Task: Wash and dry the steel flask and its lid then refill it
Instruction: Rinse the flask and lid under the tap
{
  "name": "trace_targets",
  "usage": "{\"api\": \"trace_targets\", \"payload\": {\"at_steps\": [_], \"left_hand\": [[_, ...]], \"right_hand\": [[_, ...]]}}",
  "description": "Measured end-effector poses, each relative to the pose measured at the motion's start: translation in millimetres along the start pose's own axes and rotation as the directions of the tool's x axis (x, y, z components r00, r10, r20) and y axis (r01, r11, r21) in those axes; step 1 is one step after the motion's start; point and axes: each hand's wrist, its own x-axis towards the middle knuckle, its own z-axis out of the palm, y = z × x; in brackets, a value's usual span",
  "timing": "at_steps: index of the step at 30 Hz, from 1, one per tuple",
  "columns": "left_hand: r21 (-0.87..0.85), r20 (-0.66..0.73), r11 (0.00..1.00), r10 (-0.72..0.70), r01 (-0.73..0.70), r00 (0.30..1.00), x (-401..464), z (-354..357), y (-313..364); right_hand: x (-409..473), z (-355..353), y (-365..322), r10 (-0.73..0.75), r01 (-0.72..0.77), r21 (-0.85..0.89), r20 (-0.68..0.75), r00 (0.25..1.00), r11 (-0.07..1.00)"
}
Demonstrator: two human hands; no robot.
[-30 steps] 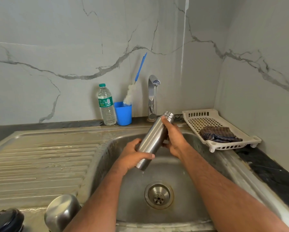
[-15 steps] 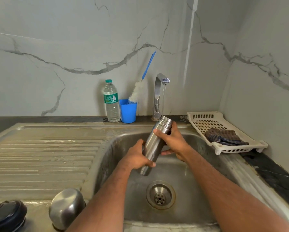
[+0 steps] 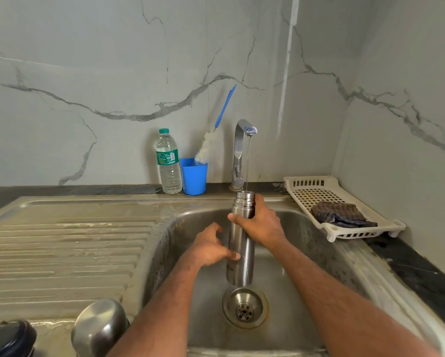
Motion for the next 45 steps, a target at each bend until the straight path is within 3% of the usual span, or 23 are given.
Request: {"api": "trace_targets", "payload": {"at_steps": [8, 13, 16, 19, 22, 24, 29, 31, 33, 36, 39, 43, 45], "left_hand": [[-0.037, -0.015, 0.998, 0.058, -0.059, 0.998, -0.6, 2.2, 2.1], [-0.056, -0.104, 0.991, 0.116, -0.122, 0.988, -1.6, 10.5, 6.1], [-0.005, -0.171, 0.991, 0.132, -0.135, 0.976, -1.0, 9.8, 6.2], [0.124, -0.2, 0.986, 0.136, -0.112, 0.97, -3.8, 6.3, 7.8], [0.246, -0.176, 0.966, 0.128, -0.083, 0.976, -6.1, 6.8, 6.8], [0.261, -0.168, 0.963, 0.117, -0.071, 0.979, -6.9, 7.8, 6.0], [0.154, -0.169, 0.985, 0.109, -0.083, 0.98, -5.9, 6.5, 8.0], [0.045, -0.149, 0.995, 0.099, -0.093, 0.984, -4.0, 7.0, 9.2], [-0.031, -0.115, 0.995, 0.094, -0.098, 0.989, -2.7, 7.8, 9.1], [-0.094, -0.056, 0.991, 0.091, -0.096, 0.994, -2.1, 10.0, 7.5], [-0.127, -0.033, 0.989, 0.07, -0.073, 0.997, -0.2, 11.8, 5.7], [-0.111, -0.022, 0.993, 0.045, -0.047, 0.999, 3.2, 8.1, 1.3], [-0.11, -0.022, 0.994, 0.019, -0.022, 1.0, 2.7, 6.3, -0.3]], "right_hand": [[-3.1, -1.3, -5.5, -0.042, 0.044, 0.036, -0.048, 0.998, 0.998], [-3.2, -0.7, -7.9, -0.091, 0.097, 0.194, -0.039, 0.995, 0.976], [-1.5, 0.0, -11.4, -0.126, 0.124, 0.259, -0.01, 0.992, 0.958], [6.6, -5.6, -11.4, -0.09, 0.105, 0.235, -0.073, 0.993, 0.966], [7.4, -12.3, -6.2, 0.004, -0.017, 0.243, 0.055, 0.999, 0.97], [5.6, -16.4, -1.1, -0.014, -0.028, 0.253, 0.161, 0.987, 0.967], [3.4, -18.6, 1.9, -0.096, 0.02, 0.428, 0.157, 0.983, 0.904], [2.3, -16.6, 2.5, -0.044, -0.051, 0.496, 0.177, 0.983, 0.867], [-1.3, -11.8, 2.3, 0.027, -0.164, 0.482, 0.279, 0.96, 0.861], [-4.9, -3.5, 3.8, 0.058, -0.2, 0.411, 0.333, 0.941, 0.889], [-2.4, -2.6, 0.4, 0.055, -0.155, 0.381, 0.26, 0.964, 0.911], [1.0, 0.7, 0.4, 0.035, -0.038, 0.258, 0.015, 0.999, 0.965], [-1.0, 1.9, 2.7, 0.043, -0.045, 0.185, 0.011, 0.999, 0.982]]}}
